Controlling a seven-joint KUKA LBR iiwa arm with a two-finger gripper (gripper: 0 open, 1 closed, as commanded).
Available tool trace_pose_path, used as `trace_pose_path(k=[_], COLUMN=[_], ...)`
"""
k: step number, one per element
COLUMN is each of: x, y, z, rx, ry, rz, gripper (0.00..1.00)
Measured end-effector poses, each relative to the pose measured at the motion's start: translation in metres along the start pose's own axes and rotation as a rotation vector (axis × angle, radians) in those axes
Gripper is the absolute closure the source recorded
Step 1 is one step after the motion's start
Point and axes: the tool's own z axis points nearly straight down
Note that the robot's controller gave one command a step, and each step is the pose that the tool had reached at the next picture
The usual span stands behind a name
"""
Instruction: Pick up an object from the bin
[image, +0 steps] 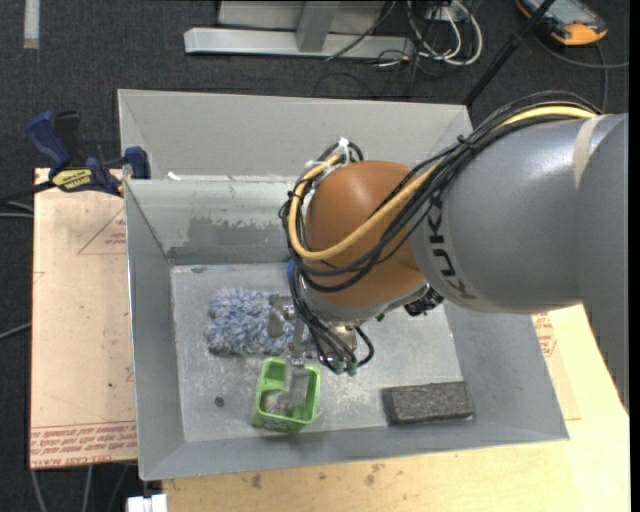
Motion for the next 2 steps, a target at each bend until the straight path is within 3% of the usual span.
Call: trace_pose_path(k=[1, 2], x=[-0.002, -0.003], y=[-0.001, -0.001], z=[-0.004, 0.039], rx=[-0.001, -0.002], ry=[-0.008, -0.013], rz=[0.004, -0.070], gripper=[0.00, 0.00])
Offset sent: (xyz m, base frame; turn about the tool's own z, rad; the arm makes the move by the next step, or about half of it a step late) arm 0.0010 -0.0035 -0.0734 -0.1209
